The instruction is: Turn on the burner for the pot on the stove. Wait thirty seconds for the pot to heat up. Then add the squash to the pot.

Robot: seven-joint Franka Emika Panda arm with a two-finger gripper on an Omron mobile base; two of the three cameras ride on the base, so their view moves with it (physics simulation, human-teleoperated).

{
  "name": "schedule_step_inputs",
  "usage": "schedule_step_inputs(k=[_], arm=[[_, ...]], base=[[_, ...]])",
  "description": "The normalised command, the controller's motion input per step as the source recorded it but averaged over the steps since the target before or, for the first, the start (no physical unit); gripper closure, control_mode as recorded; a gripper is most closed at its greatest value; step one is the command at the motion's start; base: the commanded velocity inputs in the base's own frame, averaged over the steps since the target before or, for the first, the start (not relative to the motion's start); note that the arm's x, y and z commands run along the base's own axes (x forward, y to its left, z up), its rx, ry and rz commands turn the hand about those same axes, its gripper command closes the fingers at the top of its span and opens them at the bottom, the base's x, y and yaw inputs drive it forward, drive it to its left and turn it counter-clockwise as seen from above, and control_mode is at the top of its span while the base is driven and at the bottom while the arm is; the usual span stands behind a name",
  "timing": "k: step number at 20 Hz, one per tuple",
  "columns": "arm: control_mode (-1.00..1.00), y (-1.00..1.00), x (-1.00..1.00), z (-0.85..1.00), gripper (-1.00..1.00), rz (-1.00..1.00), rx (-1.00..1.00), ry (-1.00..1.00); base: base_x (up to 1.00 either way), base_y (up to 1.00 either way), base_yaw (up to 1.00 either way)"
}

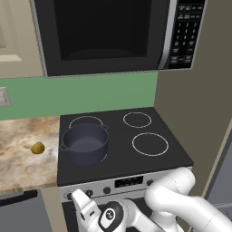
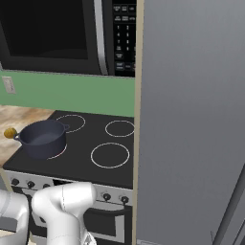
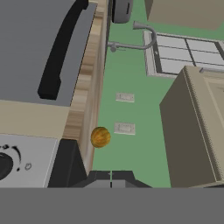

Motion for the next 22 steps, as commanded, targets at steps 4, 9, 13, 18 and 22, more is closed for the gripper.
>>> schedule_step_inputs(k=[4,9,13,18,22], arm=[[-1.00,0.00,0.00,0.00,1.00,0.00,0.00,0.00],[-1.00,0.00,0.00,0.00,1.00,0.00,0.00,0.00],[-1.00,0.00,0.00,0.00,1.00,0.00,0.00,0.00],[-1.00,0.00,0.00,0.00,1.00,0.00,0.00,0.00],[-1.00,0.00,0.00,0.00,1.00,0.00,0.00,0.00]], base=[[0.00,0.00,0.00],[0.00,0.00,0.00],[0.00,0.00,0.00],[0.00,0.00,0.00],[0.00,0.00,0.00]])
